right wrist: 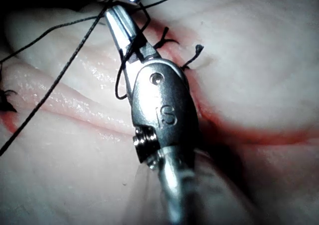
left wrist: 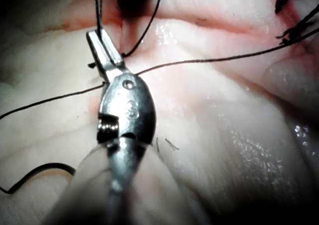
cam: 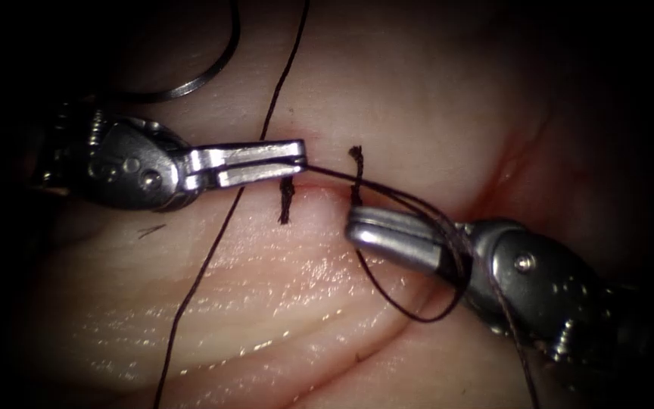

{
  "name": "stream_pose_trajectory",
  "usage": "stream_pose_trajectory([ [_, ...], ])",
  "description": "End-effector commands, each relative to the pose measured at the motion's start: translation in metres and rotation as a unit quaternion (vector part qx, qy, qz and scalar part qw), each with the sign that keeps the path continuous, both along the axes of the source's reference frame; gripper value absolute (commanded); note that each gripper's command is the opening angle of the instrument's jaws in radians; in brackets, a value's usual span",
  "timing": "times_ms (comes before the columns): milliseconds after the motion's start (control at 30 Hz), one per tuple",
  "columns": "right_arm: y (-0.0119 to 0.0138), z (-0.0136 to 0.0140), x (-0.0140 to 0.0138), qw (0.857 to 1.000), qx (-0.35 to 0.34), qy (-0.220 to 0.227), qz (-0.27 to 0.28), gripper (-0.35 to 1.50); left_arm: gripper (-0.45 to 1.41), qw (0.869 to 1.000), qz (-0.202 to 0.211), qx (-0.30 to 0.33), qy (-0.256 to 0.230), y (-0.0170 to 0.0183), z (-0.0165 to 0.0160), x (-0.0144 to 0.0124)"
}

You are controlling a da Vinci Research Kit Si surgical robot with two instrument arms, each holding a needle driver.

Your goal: Wound Closure

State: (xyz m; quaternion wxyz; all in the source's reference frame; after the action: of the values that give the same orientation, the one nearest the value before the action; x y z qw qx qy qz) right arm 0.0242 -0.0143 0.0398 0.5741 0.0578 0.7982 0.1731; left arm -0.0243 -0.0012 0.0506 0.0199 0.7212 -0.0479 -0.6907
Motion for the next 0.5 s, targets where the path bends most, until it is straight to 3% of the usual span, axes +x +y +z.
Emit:
stream_pose_trajectory([
  [33,0.0,0.0003,0.0007,1.0,0.002,-0.005,0.007,-0.35,-0.45,1.0,0.004,-0.001,0.001,-0.0002,0.0005,-0.0007],
  [233,0.0006,0.001,0.0003,0.997,0.033,-0.055,0.046,-0.35,-0.45,0.999,0.045,-0.006,0.021,-0.0034,0.0005,-0.0021],
  [433,0.001,0.0013,-0.0002,0.995,0.035,-0.077,0.054,-0.35,-0.45,0.998,0.066,-0.004,0.014,-0.005,-0.0001,-0.0025],
  [500,0.0011,0.0011,-0.0001,0.994,0.037,-0.084,0.059,-0.21,-0.45,0.997,0.071,-0.004,0.02,-0.0051,-0.0003,-0.0031],
])
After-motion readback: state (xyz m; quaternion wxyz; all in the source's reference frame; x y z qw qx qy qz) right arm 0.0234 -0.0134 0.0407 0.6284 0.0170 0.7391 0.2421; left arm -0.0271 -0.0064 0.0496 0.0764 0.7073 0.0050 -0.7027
